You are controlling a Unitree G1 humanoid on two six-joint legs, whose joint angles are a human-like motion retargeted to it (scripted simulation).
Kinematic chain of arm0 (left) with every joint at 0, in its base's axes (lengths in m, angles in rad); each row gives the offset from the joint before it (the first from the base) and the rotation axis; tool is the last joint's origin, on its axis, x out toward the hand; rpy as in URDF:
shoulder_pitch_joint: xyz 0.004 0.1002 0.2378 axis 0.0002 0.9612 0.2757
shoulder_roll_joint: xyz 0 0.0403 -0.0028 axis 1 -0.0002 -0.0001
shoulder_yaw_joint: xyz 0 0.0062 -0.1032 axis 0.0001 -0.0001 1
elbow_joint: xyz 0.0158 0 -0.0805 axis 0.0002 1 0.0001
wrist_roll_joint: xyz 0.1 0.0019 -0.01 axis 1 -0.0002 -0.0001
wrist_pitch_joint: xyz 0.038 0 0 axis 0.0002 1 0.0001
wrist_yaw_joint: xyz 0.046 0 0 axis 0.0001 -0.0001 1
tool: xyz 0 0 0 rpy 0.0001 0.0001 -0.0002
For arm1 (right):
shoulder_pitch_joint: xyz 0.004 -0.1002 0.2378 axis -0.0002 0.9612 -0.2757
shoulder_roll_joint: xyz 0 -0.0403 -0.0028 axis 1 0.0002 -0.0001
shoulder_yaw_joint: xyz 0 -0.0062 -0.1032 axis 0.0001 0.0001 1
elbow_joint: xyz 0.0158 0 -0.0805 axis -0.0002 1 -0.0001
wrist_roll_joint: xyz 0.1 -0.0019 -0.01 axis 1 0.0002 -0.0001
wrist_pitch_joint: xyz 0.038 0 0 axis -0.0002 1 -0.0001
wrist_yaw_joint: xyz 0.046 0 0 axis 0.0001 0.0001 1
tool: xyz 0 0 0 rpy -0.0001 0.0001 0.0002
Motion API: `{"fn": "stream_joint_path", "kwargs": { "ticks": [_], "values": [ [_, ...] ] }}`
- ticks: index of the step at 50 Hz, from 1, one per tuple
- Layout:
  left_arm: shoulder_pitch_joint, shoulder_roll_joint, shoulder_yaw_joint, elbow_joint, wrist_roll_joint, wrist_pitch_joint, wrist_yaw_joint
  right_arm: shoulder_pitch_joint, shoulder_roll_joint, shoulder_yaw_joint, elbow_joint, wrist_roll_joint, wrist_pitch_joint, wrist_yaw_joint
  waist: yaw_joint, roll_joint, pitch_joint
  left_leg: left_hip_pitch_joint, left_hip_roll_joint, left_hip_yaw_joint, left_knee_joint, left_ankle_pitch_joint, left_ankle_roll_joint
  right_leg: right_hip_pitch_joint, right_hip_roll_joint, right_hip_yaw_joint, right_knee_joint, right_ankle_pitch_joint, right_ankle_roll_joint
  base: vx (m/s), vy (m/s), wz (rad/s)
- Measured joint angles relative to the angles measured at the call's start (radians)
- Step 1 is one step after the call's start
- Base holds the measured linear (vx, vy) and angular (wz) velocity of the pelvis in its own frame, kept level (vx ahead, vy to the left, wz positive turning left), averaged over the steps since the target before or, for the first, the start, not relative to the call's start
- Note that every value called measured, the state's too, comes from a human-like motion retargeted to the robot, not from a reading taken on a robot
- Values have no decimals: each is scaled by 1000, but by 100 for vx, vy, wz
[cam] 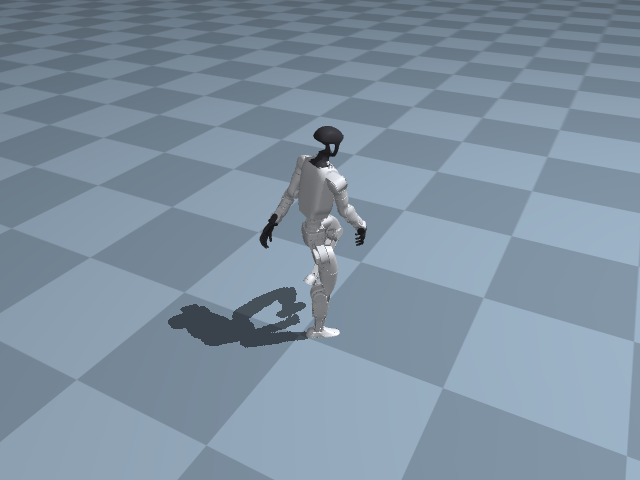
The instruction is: In place motions
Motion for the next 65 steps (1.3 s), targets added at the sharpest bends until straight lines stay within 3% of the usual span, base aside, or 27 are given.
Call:
{"fn": "stream_joint_path", "kwargs": {
  "ticks": [4,7,10,12,15,17,18,20,23,27,32,35,39,43,45,46,48,50,52,53,55,57,60,65],
  "values": [
    [112,-8,60,0,12,-68,-77,-118,-24,45,-203,131,-143,-18,68,-16,42,-44,-14,58,73,-9,-28,9,-23,45,13,-9,-24,-1,1,-58],
    [139,4,65,0,22,-54,-26,-112,-20,10,-260,166,-195,9,75,1,-2,1,-13,88,8,18,-76,13,-20,20,10,-27,-19,18,12,50],
    [103,36,30,0,-32,-62,18,-33,15,-22,-252,193,-181,7,-15,38,-66,113,-39,66,-175,47,-77,42,18,-93,0,-60,-3,23,9,175],
    [52,37,-8,0,-55,-90,29,56,30,-21,-196,199,-166,-1,-93,39,-108,284,-149,105,-442,74,-95,50,6,-160,12,-87,16,31,20,171],
    [-34,14,-97,0,-97,-128,87,257,22,-14,-65,108,-143,10,-147,-16,-147,646,-473,129,-1086,224,-214,76,-73,-166,88,-140,49,51,23,43],
    [-111,-10,-153,0,-111,-163,172,394,-10,-37,64,3,-115,-19,-166,-13,-180,857,-579,220,-1438,-49,-195,79,-67,-171,168,-141,61,60,29,4],
    [-157,-30,-174,0,-113,-182,197,449,-38,-51,148,-43,-93,-58,-214,1,-206,916,-560,330,-1567,-49,-172,66,-62,-199,217,-108,70,39,29,126],
    [-316,-61,-220,0,-113,-192,161,515,-107,-122,316,-108,-3,-160,-382,49,-240,884,-574,78,-1670,-28,-148,-39,-97,-320,412,49,87,3,23,200],
    [-568,-60,-244,-69,-34,-247,52,555,-219,-242,544,13,98,-300,-430,119,-171,823,-487,74,-1667,-20,-144,-292,-52,-184,798,170,69,-27,12,14],
    [-801,27,-275,-324,162,-330,-7,698,-355,-373,574,337,180,-345,-528,126,-94,787,-482,47,-1656,-23,-136,-589,-196,-266,1276,41,-55,-16,13,26],
    [-880,91,-337,-489,384,-437,462,830,-389,-576,574,520,32,-521,-553,156,-88,736,-418,51,-1615,-31,-140,-806,-157,-273,1405,12,-78,2,-5,-15],
    [-868,100,-337,-521,369,-479,472,842,-389,-594,574,602,1,-535,-555,152,-97,736,-420,71,-1615,-41,-142,-804,-145,-282,1340,4,-78,0,-3,-42],
    [-748,29,-280,-443,288,-456,298,769,-371,-491,574,599,20,-525,-495,125,-124,802,-472,165,-1656,-55,-145,-637,-85,-204,1121,34,-32,6,3,-95],
    [-526,-60,-291,-250,202,-413,212,643,-297,-242,574,464,73,-450,-386,97,-186,856,-527,252,-1657,-89,-162,-299,-12,-126,622,132,4,19,-5,-89],
    [-389,-74,-308,-127,213,-388,149,553,-235,-94,574,352,97,-423,-367,78,-212,853,-551,249,-1597,-118,-169,-115,10,-96,313,66,82,23,-4,-7],
    [-330,-69,-317,-71,230,-368,111,503,-202,-35,574,298,95,-410,-351,64,-214,845,-559,256,-1538,-110,-169,-44,-13,-162,211,-14,78,10,-5,17],
    [-224,-40,-308,-7,289,-304,49,393,-135,73,511,197,92,-352,-348,25,-186,689,-482,222,-1161,-47,-180,45,-61,-232,58,-74,63,-16,-18,5],
    [-109,9,-280,0,312,-189,68,264,-74,112,339,113,53,-233,-145,-1,-110,572,-338,330,-797,163,-120,62,-101,-96,-2,-40,84,-40,-45,-199],
    [-19,54,-221,0,273,-140,105,140,-43,119,161,133,-2,-130,-55,-19,-68,371,-263,268,-486,153,2,57,-75,-84,-43,-6,58,-34,-48,-95],
    [31,68,-183,0,252,-122,97,74,-39,91,93,132,-33,-76,-27,-18,-56,294,-232,232,-362,99,8,54,-56,-89,-45,-8,33,-12,-29,-6],
    [102,82,-122,0,211,-84,57,-6,-29,-5,-14,89,-80,-3,21,-29,-38,226,-132,267,-188,9,74,40,-72,-94,-17,-26,12,4,-23,7],
    [121,81,-36,0,151,-71,47,-71,-18,-45,-131,125,-118,32,55,-17,-10,160,-79,265,-78,-77,123,25,-68,-90,2,-38,0,-8,-19,-1],
    [149,75,76,0,44,-144,88,-114,2,-2,-259,298,-166,10,54,-24,10,82,-94,224,14,-112,113,34,-82,-102,12,-49,-13,-2,2,7],
    [109,79,23,0,-46,-156,143,-21,-20,4,-258,208,-219,83,21,-2,-87,183,-96,246,-154,-75,79,43,-63,-161,1,-68,10,19,18,63]
  ]
}}
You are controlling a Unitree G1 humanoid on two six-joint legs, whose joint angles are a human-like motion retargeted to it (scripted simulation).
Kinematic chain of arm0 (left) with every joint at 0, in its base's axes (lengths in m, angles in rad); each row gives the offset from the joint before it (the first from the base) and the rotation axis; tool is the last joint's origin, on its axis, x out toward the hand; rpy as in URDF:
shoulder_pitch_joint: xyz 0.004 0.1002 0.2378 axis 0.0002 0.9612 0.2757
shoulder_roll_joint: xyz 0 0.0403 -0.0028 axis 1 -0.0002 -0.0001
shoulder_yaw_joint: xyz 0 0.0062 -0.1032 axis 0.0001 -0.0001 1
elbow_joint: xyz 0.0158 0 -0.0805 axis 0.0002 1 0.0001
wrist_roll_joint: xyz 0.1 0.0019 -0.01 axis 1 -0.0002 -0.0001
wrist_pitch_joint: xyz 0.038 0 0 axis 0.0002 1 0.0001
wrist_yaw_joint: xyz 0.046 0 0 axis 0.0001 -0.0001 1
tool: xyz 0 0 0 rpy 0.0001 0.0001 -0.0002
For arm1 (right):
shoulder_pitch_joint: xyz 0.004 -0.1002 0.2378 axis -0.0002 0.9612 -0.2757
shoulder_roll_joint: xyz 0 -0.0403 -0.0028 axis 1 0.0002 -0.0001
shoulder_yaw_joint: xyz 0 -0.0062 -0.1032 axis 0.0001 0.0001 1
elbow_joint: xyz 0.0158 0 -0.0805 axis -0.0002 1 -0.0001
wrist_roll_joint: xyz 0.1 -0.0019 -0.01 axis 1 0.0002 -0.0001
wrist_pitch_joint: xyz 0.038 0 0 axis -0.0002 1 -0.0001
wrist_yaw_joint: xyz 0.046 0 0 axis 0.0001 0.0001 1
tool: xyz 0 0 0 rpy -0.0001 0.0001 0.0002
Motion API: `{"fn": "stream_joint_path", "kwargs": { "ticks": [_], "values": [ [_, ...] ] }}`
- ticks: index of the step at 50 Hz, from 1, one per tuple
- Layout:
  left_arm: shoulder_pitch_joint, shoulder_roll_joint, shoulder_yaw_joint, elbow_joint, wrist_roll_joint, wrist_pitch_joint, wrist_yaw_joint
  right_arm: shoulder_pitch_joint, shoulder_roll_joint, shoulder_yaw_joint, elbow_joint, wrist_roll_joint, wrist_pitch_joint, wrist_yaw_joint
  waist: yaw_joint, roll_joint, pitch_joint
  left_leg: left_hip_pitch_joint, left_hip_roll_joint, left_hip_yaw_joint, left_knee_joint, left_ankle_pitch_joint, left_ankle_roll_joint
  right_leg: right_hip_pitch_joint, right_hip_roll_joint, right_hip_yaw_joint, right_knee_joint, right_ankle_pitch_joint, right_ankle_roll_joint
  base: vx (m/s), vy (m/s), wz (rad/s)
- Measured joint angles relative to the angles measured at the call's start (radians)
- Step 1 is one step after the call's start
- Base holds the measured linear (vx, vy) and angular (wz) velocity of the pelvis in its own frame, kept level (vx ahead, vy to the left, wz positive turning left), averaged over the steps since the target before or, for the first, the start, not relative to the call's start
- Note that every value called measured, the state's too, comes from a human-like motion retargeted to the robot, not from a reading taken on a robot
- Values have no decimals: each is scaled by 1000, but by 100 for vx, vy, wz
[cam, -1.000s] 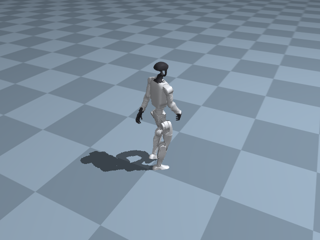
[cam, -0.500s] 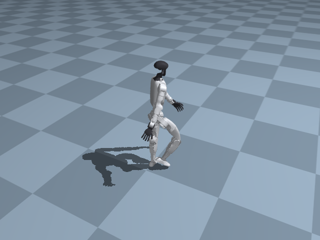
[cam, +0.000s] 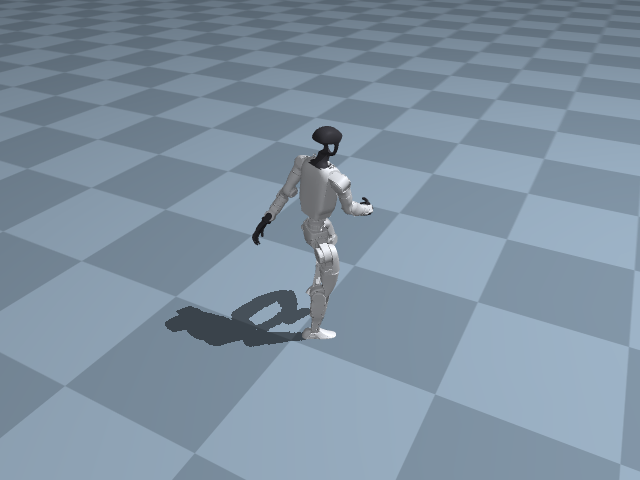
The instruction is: In place motions
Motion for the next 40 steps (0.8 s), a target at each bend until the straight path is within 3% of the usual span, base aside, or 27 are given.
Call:
{"fn": "stream_joint_path", "kwargs": {
  "ticks": [3,5,7,8,10,12,13,16,18,20,25,30,31,32,33,35,36,37,38,39,40],
  "values": [
    [-89,-12,-103,0,-26,-58,31,143,-17,-5,83,-109,5,11,-78,1,-46,161,-150,-5,-338,75,-75,16,-15,-65,17,-23,29,19,30,109],
    [-177,-46,-191,0,-17,-126,59,297,-34,-8,217,-194,36,-43,-126,-18,-62,366,-347,-44,-758,175,-176,35,-53,-73,66,-54,53,34,27,35],
    [-257,-82,-267,0,-23,-180,87,419,-51,-36,374,-262,99,-103,-106,-15,-72,549,-487,-63,-1119,75,-260,29,-51,-36,150,-45,59,40,29,-79],
    [-294,-101,-294,0,-27,-208,104,465,-64,-56,452,-289,133,-129,-107,-1,-86,650,-466,60,-1266,13,-259,11,-39,-35,204,-15,62,27,26,-41],
    [-441,-152,-321,0,-33,-258,84,531,-130,-111,640,-344,244,-206,-213,55,-101,698,-444,5,-1438,-12,-245,-105,-52,-81,458,175,70,2,24,39],
    [-634,-154,-332,-77,-13,-266,-46,564,-218,-161,823,-234,312,-356,-291,100,-63,671,-396,-3,-1477,7,-237,-344,-59,-11,834,282,32,-31,18,28],
    [-714,-138,-343,-138,2,-256,-116,604,-264,-190,829,-152,331,-389,-334,114,-26,677,-390,-19,-1503,20,-234,-423,-33,16,958,253,22,-47,15,62],
    [-912,-79,-255,-285,187,-222,-283,705,-357,-285,831,85,319,-424,-479,131,65,653,-363,-88,-1494,21,-221,-592,-104,-53,1240,172,-39,-39,12,112],
    [-966,-48,-221,-363,260,-226,-253,767,-382,-382,831,158,243,-499,-542,137,87,623,-331,-124,-1468,15,-218,-683,-74,-45,1316,163,-42,-8,-1,61],
    [-984,-59,-245,-409,262,-258,-130,843,-391,-494,831,211,164,-561,-537,143,74,614,-313,-122,-1460,12,-218,-740,-39,-22,1341,151,-27,12,-10,-15],
    [-960,-83,-282,-424,205,-351,22,947,-371,-575,831,366,130,-588,-456,96,32,654,-350,-61,-1486,-1,-228,-652,-43,4,1213,134,-36,7,-6,-55],
    [-794,-134,-264,-302,166,-283,-108,864,-322,-459,831,357,159,-606,-324,83,-40,689,-406,70,-1494,-41,-248,-327,18,101,721,241,10,6,5,-114],
    [-742,-141,-275,-264,158,-270,-125,829,-304,-428,831,344,174,-582,-311,75,-55,687,-420,75,-1474,-57,-251,-230,12,99,559,239,61,6,0,-43],
    [-683,-148,-284,-224,151,-259,-133,793,-285,-391,831,333,189,-556,-300,70,-69,684,-432,76,-1446,-75,-254,-132,4,74,408,184,91,11,-4,5],
    [-612,-154,-284,-182,150,-253,-125,751,-262,-343,831,323,206,-526,-293,66,-80,681,-439,73,-1403,-95,-256,-32,-7,3,277,22,77,27,5,0],
    [-448,-156,-256,-103,144,-239,-82,662,-211,-229,831,302,226,-484,-251,42,-103,681,-474,94,-1292,-77,-249,72,-16,-13,55,-67,55,33,10,-47],
    [-388,-150,-214,-62,133,-223,-58,573,-177,-169,831,277,236,-453,-219,15,-109,620,-450,130,-1130,37,-238,78,-57,19,1,-17,75,-16,-14,-117],
    [-341,-140,-169,-27,121,-200,-36,479,-142,-122,810,248,248,-415,-173,10,-112,518,-365,146,-916,133,-217,67,-73,56,-34,17,92,-63,-43,-166],
    [-316,-122,-118,-7,110,-161,-17,376,-103,-99,745,210,266,-360,-101,46,-106,334,-159,121,-600,194,-175,22,-44,102,-29,19,105,-69,-45,-147],
    [-271,-105,-58,0,90,-130,7,292,-70,-72,658,187,266,-299,-63,51,-94,180,-113,49,-420,227,-115,-25,-28,120,-20,30,91,-70,-39,-99],
    [-215,-90,5,0,67,-104,32,217,-40,-42,561,170,256,-236,-41,39,-79,40,-148,-46,-308,245,-47,-72,-20,123,-9,45,63,-46,-43,-45]
  ]
}}
